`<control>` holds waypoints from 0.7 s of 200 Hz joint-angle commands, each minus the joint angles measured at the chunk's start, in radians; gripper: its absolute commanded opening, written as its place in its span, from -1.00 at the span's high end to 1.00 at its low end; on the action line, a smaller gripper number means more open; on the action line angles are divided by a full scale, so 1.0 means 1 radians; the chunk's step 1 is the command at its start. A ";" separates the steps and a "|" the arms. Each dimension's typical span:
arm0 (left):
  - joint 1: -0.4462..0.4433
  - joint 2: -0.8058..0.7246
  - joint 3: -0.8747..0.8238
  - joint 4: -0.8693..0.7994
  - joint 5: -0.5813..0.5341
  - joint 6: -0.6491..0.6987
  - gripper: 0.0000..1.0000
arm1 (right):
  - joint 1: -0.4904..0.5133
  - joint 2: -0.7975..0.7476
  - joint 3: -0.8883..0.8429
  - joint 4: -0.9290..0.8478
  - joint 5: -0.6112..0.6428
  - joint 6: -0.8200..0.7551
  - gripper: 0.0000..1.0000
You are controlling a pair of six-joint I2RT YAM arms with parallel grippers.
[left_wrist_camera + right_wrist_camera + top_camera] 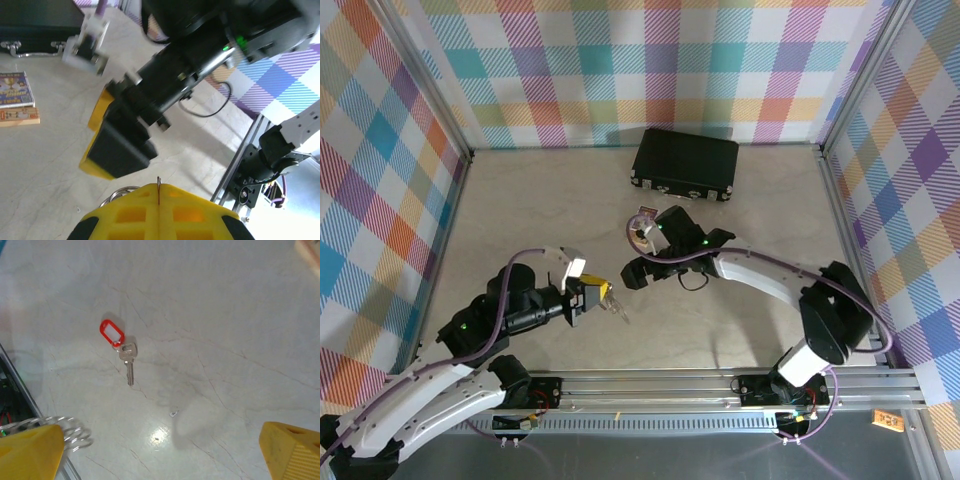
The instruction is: Put the keys on the keyring
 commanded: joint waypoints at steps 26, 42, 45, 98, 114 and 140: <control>-0.006 -0.097 -0.008 0.002 0.026 -0.008 1.00 | 0.024 0.110 0.101 0.032 -0.131 -0.047 -0.99; -0.006 -0.107 -0.007 -0.003 0.029 -0.010 1.00 | 0.048 0.146 0.123 0.032 -0.143 -0.079 -0.97; -0.006 -0.109 -0.008 -0.003 0.033 -0.010 1.00 | 0.053 0.153 0.128 0.030 -0.144 -0.085 -0.97; -0.006 -0.180 -0.049 0.074 0.135 -0.038 1.00 | 0.116 0.304 0.262 -0.069 -0.153 -0.256 -0.79; -0.006 -0.204 -0.064 0.143 0.170 -0.053 1.00 | 0.119 0.316 0.270 -0.069 -0.188 -0.305 -0.77; -0.006 -0.225 -0.079 0.190 0.207 -0.069 1.00 | 0.133 0.355 0.295 -0.082 -0.209 -0.342 -0.75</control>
